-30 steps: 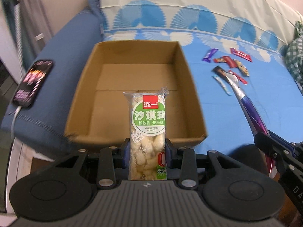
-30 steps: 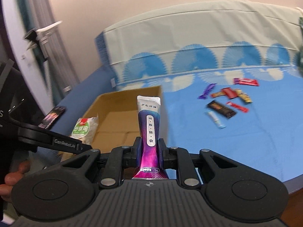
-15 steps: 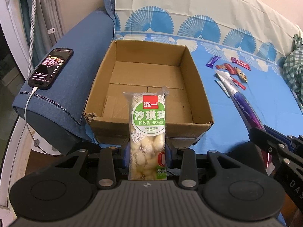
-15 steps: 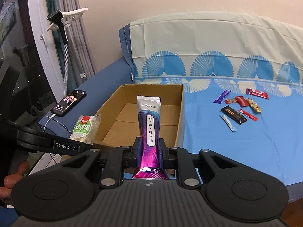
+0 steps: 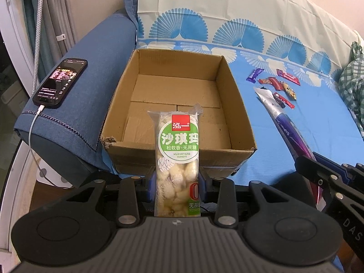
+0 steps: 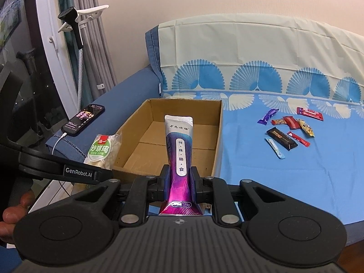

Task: Organize snacks
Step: 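Carry the sachima bar with the left tool into the box while the right tool carries the purple tube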

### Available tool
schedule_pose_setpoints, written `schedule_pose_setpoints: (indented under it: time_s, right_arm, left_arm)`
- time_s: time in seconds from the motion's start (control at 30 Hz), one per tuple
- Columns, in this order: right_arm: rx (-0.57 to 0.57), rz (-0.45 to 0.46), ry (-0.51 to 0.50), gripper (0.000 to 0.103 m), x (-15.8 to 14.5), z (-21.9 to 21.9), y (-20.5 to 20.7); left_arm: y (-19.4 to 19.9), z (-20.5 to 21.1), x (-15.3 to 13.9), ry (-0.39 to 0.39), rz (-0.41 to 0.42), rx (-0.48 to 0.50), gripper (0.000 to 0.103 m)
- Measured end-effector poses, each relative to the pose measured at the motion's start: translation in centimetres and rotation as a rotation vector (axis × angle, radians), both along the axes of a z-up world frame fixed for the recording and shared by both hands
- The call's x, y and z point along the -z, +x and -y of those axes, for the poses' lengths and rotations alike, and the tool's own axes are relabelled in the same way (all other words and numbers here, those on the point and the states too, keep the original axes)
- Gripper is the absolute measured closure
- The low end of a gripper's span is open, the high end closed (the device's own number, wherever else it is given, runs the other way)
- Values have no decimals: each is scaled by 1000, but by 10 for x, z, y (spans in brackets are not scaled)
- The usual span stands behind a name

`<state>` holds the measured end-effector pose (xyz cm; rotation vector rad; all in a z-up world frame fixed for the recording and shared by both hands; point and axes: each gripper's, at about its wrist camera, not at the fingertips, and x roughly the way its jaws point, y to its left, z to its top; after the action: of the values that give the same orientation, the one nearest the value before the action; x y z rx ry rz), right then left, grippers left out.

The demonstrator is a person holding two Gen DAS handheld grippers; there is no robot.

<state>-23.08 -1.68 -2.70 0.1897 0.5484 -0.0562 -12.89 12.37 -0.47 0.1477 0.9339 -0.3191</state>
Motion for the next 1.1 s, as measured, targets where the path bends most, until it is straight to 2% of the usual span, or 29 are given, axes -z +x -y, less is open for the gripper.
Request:
schedule_pose_setpoints:
  time_s: [0.53,1.1]
  right_arm:
    - [-1,-40,9,85,7,0,14]
    - [2,-82,29,85,17,6,66]
  left_arm:
    - [14,1,5,16,-4,-4,63]
    - [68,-8,8,43,7,-26,63]
